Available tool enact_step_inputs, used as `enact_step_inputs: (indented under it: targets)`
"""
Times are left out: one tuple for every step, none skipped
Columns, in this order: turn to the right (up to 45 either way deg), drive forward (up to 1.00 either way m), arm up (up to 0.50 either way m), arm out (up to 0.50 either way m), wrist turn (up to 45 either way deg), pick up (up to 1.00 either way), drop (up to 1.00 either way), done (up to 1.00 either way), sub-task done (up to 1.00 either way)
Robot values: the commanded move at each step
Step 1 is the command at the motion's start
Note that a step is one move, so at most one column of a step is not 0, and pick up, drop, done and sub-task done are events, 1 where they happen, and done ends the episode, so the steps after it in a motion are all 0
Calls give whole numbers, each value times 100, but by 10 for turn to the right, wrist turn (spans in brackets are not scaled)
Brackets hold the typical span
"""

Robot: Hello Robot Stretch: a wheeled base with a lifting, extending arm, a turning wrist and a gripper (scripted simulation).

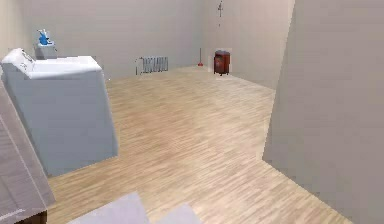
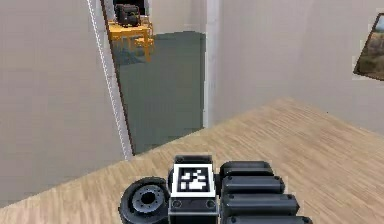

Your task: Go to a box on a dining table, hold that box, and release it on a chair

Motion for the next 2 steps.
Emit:
enact_step_inputs:
  targets:
    - [120,0,0,0,0,0,0,0,0]
    - [0,20,0,0,0,0,0,0,0]
